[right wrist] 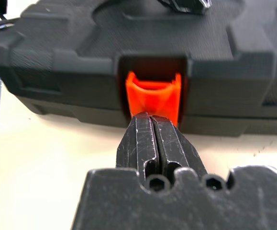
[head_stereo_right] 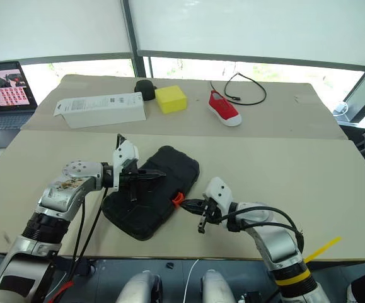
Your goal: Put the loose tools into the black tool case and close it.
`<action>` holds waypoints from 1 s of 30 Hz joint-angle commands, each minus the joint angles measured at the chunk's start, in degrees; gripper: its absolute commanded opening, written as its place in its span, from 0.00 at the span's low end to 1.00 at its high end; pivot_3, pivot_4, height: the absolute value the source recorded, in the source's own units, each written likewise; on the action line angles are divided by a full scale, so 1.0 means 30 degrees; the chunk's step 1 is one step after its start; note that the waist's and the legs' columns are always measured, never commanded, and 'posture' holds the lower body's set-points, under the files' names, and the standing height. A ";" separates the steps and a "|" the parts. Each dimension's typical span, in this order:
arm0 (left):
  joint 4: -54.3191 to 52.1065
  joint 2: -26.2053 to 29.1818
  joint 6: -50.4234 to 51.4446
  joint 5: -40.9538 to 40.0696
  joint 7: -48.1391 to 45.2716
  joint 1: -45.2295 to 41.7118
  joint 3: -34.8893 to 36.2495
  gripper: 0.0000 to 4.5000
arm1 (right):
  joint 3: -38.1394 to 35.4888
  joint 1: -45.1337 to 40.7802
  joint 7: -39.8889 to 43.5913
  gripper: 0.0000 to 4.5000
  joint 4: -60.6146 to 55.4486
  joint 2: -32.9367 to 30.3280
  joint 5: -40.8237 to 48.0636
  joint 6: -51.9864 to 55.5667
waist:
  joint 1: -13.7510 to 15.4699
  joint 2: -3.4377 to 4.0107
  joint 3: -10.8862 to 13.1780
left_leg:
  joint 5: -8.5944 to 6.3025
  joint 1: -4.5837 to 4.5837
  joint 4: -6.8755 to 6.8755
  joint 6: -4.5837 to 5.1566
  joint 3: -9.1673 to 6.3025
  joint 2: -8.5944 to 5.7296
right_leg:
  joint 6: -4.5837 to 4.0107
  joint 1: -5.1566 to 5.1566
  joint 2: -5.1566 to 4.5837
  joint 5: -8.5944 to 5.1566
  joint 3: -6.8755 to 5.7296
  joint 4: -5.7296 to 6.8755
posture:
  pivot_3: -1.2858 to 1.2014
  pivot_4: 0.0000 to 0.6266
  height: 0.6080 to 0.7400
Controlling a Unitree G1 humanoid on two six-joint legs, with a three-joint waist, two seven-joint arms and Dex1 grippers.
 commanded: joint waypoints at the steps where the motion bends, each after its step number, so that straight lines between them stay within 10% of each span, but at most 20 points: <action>1: 0.1211 -0.0023 0.0261 0.0789 -0.0096 0.0684 -0.0949 0.01 | 0.0147 -0.0975 -0.0104 0.00 0.0237 0.0450 -0.0015 -0.0417 | -0.0002 0.0005 -0.0003 | 0.0000 0.0001 -0.0001 0.0000 -0.0001 0.0000 | -0.0001 0.0000 0.0000 -0.0001 0.0000 0.0000 | 0.52 0.24 1.00; 11: 0.0365 -0.0241 -0.1077 -0.0951 -0.0411 0.1930 0.1171 0.01 | -0.0690 -0.1247 0.0659 0.00 -0.0234 0.0196 0.0706 -0.0905 | -0.0115 0.0007 -0.0001 | 0.0000 -0.0011 -0.0016 0.0000 -0.0005 0.0004 | -0.0005 -0.0016 -0.0001 -0.0003 0.0004 0.0000 | 0.52 0.24 1.00; 13: -0.1079 0.0155 -0.1739 -0.2366 -0.0930 0.2989 0.3016 0.18 | -0.1651 -0.0290 0.1382 0.00 -0.1114 -0.0942 0.1520 -0.0416 | -0.0264 0.0012 0.0001 | 0.0000 -0.0041 -0.0034 0.0000 -0.0017 0.0011 | -0.0006 -0.0055 -0.0004 -0.0002 0.0015 -0.0001 | 0.52 0.24 1.00; 23: -0.2804 0.4731 -0.4262 -0.1093 0.0901 1.0245 0.9568 0.98 | -0.6937 0.1888 0.3510 0.71 0.0579 -0.5036 0.1474 -0.5957 | -0.0295 -0.0009 0.0039 | -0.0001 -0.0166 -0.0130 -0.0002 -0.0052 -0.0003 | 0.0001 -0.0233 -0.0070 -0.0008 0.0024 -0.0031 | 0.52 0.24 1.00; 26: -0.2467 0.5192 -0.5295 -0.1025 0.0785 1.2906 1.1365 1.00 | -0.8168 0.1928 0.5737 0.95 0.3354 -0.5731 0.2036 -0.9569 | -0.0281 -0.0023 0.0061 | -0.0001 -0.0149 -0.0155 -0.0002 -0.0001 -0.0006 | 0.0002 -0.0236 -0.0104 -0.0014 0.0029 -0.0055 | 0.52 0.24 1.00; 30: -0.2003 0.4822 -0.6528 -0.1189 0.1019 1.4290 1.2268 1.00 | -0.8634 0.1385 0.7000 0.98 0.6107 -0.6199 0.2288 -1.0735 | 0.0023 -0.0131 0.0132 | -0.0001 -0.0162 -0.0154 -0.0003 0.0010 0.0005 | 0.0002 -0.0242 -0.0129 -0.0016 0.0014 -0.0056 | 0.52 0.24 1.00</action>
